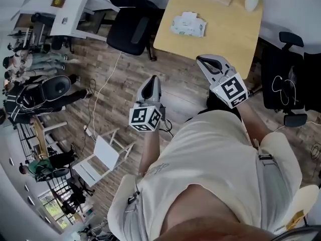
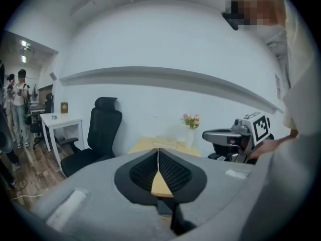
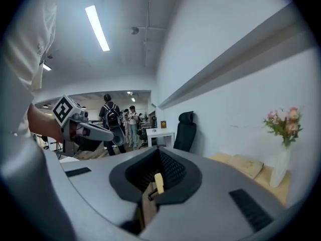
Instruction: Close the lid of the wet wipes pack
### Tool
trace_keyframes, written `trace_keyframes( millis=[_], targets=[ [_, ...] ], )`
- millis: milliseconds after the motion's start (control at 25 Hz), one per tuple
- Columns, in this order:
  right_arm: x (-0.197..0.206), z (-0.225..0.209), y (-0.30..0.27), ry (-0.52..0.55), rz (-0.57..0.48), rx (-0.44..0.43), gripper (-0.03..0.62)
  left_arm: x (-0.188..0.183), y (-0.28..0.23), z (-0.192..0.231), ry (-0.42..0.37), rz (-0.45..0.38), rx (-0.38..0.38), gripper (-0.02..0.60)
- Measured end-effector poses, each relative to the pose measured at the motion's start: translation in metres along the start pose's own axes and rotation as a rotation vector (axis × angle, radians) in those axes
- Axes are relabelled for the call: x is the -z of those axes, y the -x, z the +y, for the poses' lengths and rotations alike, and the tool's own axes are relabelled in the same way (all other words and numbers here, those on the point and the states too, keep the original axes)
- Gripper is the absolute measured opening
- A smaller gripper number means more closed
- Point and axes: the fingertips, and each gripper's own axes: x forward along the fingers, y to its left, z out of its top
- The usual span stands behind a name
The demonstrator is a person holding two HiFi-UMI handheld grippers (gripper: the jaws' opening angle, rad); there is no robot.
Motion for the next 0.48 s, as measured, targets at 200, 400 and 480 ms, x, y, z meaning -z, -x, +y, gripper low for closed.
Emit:
trace_keyframes(
  millis=[200, 400, 480],
  targets=[
    [-0.005, -0.051, -0.008, -0.035, -0.033, 0.024, 0.002, -0.049, -0.036, 0.008, -0.014, -0.090, -0.008, 0.017],
    [0.007, -0.066, -0.023, -0.026, 0.034, -0.005, 0.000, -0.036, -0.061, 0.020, 0.013, -0.032, -0.022, 0.017],
    [0.009, -0.071, -0.030, -0.021, 0.051, -0.006, 0.002, -0.030, -0.072, 0.023, 0.027, -0.008, -0.015, 0.017]
  ],
)
